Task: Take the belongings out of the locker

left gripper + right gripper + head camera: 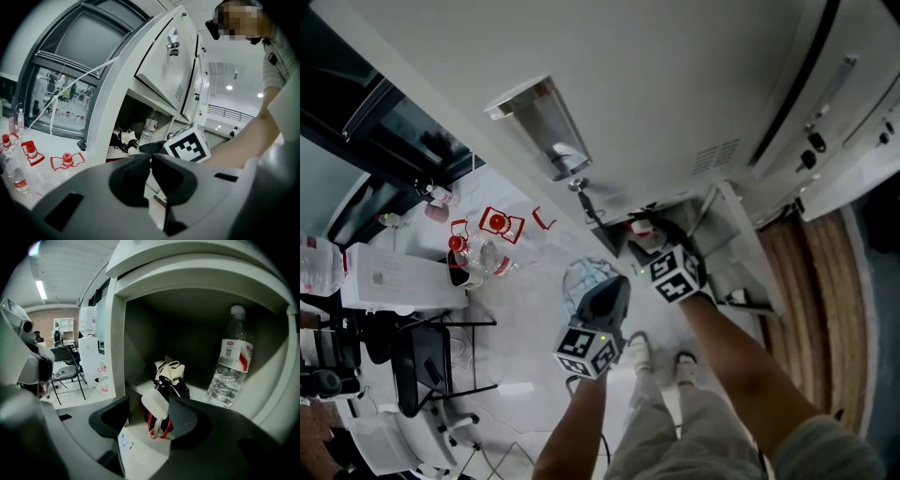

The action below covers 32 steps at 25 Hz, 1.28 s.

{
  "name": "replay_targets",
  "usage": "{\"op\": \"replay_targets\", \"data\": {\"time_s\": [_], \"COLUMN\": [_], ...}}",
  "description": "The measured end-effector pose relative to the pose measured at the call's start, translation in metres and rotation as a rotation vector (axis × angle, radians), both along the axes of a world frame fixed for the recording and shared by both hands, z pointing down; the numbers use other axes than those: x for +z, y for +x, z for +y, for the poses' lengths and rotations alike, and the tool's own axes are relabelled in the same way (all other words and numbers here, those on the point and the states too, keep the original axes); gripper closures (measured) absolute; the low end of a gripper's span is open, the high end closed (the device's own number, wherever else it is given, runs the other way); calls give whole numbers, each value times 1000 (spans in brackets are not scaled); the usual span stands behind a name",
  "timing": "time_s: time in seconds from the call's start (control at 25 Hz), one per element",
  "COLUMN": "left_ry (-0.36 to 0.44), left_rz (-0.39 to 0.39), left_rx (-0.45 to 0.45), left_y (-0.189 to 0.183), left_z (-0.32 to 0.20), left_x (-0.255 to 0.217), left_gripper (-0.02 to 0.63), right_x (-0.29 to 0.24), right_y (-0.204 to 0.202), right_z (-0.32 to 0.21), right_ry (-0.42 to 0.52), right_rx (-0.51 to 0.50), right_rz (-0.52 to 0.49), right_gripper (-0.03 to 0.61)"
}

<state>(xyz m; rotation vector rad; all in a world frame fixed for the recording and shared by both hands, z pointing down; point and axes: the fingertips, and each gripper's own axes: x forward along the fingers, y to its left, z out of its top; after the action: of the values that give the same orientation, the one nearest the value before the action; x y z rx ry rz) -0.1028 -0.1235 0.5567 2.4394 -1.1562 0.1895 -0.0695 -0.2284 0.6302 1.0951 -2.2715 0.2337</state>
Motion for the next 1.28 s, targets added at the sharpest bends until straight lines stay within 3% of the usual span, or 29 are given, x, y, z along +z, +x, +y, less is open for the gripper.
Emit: {"op": "replay_targets", "data": {"time_s": [0.16, 0.52, 1.28], "left_ry": [-3, -12, -23], "left_rz": [6, 9, 20], "left_rx": [2, 4, 15], "left_y": [0, -4, 12], "left_z": [2, 7, 20], "left_x": [3, 9, 8], "left_gripper": [611, 611, 611], "right_x": [10, 14, -1], "right_y": [1, 3, 26], "right_z": [-10, -19, 51], "right_ry": [0, -10, -46], "right_rx": [3, 13, 52], "right_rz": [63, 104, -18], "right_gripper": [339, 368, 371]}}
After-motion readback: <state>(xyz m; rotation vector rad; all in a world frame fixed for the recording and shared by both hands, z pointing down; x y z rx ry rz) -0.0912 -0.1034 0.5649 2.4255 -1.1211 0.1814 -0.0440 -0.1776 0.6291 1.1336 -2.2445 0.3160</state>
